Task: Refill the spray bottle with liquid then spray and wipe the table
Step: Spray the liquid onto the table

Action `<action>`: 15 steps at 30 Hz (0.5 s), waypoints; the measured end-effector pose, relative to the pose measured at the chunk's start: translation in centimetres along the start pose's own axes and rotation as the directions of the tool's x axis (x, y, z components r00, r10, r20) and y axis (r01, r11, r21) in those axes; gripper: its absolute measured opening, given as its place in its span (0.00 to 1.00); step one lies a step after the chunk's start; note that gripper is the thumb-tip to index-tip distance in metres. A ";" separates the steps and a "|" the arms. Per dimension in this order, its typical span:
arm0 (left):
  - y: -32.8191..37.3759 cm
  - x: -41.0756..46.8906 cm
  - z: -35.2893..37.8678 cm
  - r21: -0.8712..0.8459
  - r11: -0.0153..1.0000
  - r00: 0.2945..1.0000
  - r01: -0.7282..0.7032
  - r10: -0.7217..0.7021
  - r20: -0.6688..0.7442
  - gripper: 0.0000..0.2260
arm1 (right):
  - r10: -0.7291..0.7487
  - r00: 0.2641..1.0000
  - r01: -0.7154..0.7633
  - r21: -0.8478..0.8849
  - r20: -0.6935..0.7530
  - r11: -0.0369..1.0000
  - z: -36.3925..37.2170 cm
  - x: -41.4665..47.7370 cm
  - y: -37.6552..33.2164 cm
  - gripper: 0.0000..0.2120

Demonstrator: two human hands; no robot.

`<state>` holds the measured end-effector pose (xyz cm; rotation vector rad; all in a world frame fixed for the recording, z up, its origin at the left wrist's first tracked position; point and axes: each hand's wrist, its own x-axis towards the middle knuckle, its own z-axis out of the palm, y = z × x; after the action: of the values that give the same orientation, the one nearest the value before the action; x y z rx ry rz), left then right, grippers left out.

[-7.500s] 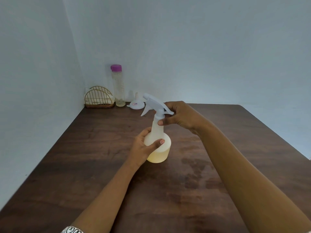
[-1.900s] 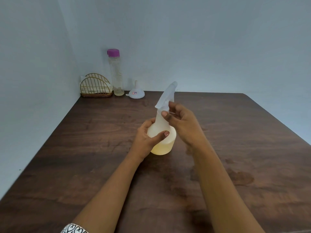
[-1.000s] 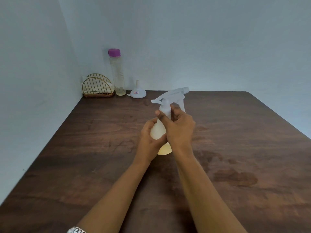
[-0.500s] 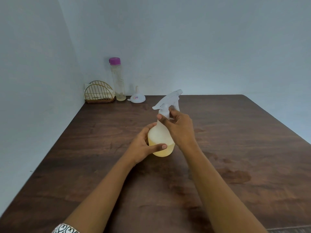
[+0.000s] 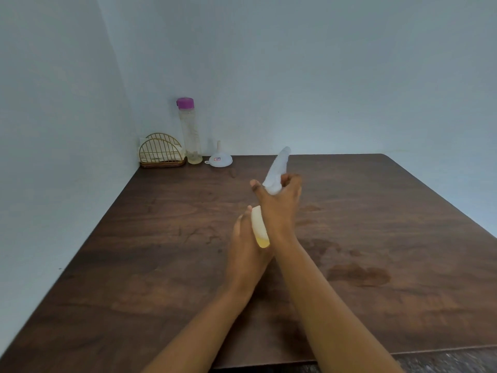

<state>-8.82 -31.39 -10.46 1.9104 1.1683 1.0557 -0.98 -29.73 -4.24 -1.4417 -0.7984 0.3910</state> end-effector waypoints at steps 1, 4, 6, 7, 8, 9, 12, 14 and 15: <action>0.1 -0.6 -0.1 0.024 0.999 1.000 -0.021 0.021 0.022 0.40 | 0.006 1.000 -0.006 0.006 -0.028 1.000 -0.3 0.1 0.0 0.24; -0.5 -1.6 -1.5 0.121 0.984 0.983 -0.129 0.110 0.148 0.39 | 0.002 1.000 -0.001 -0.083 0.006 0.997 -2.2 0.7 0.0 0.23; -1.0 -1.3 -3.1 0.165 0.968 0.972 -0.188 0.160 0.172 0.31 | 0.046 0.995 -0.035 -0.120 0.092 0.992 -4.1 1.3 0.0 0.22; -1.1 -1.1 -3.9 0.202 0.961 0.976 -0.187 0.159 0.148 0.27 | 0.089 0.986 -0.075 -0.098 0.141 0.992 -5.2 1.6 -0.1 0.20; -1.5 -0.7 -4.7 0.251 0.953 0.983 -0.167 0.143 0.112 0.24 | 0.133 0.972 -0.121 -0.071 0.195 0.990 -6.3 1.8 -0.4 0.19; -2.0 -0.3 -5.3 0.305 0.942 0.990 -0.137 0.118 0.079 0.21 | 0.163 0.954 -0.156 -0.047 0.251 0.987 -7.4 1.9 -0.7 0.16; -4.3 1.0 -6.4 0.433 0.901 0.999 -0.033 0.012 0.051 0.19 | 0.180 0.896 -0.179 -0.041 0.405 0.983 -10.4 1.7 -1.7 0.09; -5.5 1.2 -6.2 0.487 0.873 0.997 0.008 -0.047 0.068 0.19 | 0.204 0.856 -0.187 -0.083 0.475 0.979 -12.1 1.3 -2.2 0.08; -5.9 1.1 -6.0 0.513 0.859 0.996 0.011 -0.054 0.069 0.18 | 0.224 0.839 -0.189 -0.122 0.495 0.974 -12.9 1.0 -2.3 0.08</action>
<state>-16.08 -27.36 -12.32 2.2972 1.5420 0.6751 8.09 -38.60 -0.96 -1.5135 -1.0855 0.9482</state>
